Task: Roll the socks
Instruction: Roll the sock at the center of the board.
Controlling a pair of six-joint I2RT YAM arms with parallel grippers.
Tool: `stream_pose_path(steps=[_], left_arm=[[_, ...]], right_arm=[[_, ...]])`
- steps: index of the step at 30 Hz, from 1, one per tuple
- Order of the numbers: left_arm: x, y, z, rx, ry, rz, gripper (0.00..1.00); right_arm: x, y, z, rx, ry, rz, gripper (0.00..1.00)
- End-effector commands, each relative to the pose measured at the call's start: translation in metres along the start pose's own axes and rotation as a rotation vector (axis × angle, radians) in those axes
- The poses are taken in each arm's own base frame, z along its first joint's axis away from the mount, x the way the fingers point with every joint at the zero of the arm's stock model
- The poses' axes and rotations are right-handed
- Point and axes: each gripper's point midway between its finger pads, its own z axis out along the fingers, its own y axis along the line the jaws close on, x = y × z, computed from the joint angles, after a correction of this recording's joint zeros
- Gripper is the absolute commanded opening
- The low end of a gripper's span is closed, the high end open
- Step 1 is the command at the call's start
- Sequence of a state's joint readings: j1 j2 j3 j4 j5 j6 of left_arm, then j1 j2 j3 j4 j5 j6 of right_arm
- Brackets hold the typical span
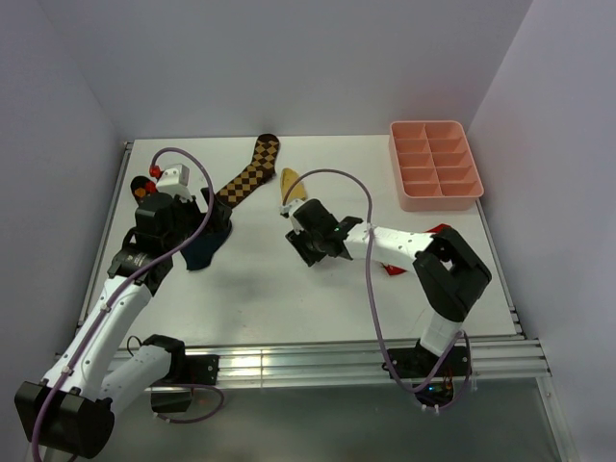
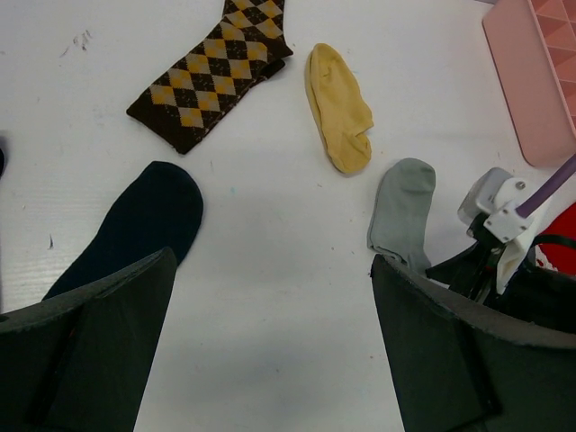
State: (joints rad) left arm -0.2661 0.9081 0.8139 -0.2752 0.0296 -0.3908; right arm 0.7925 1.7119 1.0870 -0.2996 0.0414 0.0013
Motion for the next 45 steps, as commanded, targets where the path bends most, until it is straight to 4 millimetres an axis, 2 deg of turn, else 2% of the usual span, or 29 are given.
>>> stream_pose_path(steps=[1, 9, 16, 19, 23, 32, 35, 36, 38, 40, 42, 44, 45], left_arm=[[-0.018, -0.01, -0.004, 0.029, -0.039, -0.008, 0.96], [-0.018, -0.011, -0.005, 0.031, -0.042, -0.006, 0.96], [-0.018, -0.01, -0.006, 0.025, -0.043, -0.007, 0.96], [-0.019, -0.01, -0.006, 0.025, -0.046, -0.005, 0.96], [-0.019, -0.009, -0.007, 0.022, -0.047, -0.004, 0.96], [-0.014, -0.015, -0.003, 0.051, -0.015, -0.039, 0.96], [-0.006, -0.019, 0.0, 0.069, 0.018, -0.076, 0.96], [-0.003, -0.02, 0.002, 0.072, 0.03, -0.094, 0.96], [0.007, -0.022, 0.006, 0.081, 0.067, -0.113, 0.93], [0.015, -0.024, 0.009, 0.089, 0.088, -0.14, 0.92], [0.022, -0.027, 0.013, 0.096, 0.109, -0.175, 0.91], [0.029, -0.03, 0.017, 0.11, 0.121, -0.2, 0.88], [0.032, -0.034, 0.017, 0.119, 0.127, -0.223, 0.88]], right_arm=[[-0.012, 0.005, 0.006, 0.021, -0.036, -0.066, 0.49], [0.002, 0.01, 0.028, 0.063, 0.024, -0.101, 0.49], [-0.001, 0.012, 0.035, 0.129, 0.028, -0.119, 0.42], [-0.002, 0.017, 0.038, 0.148, 0.038, -0.118, 0.39], [-0.009, 0.029, 0.041, 0.15, 0.042, -0.101, 0.26], [-0.032, 0.056, 0.039, 0.005, 0.02, -0.028, 0.0], [-0.039, 0.06, 0.036, -0.079, 0.011, 0.031, 0.0], [-0.042, 0.052, 0.035, -0.083, 0.004, 0.065, 0.0], [-0.043, 0.058, 0.033, -0.161, 0.009, 0.1, 0.0], [-0.044, 0.05, 0.034, -0.203, 0.008, 0.168, 0.0], [-0.044, 0.053, 0.032, -0.29, 0.013, 0.224, 0.0], [-0.043, 0.043, 0.034, -0.32, 0.007, 0.276, 0.0], [-0.048, 0.049, 0.031, -0.379, -0.006, 0.292, 0.0]])
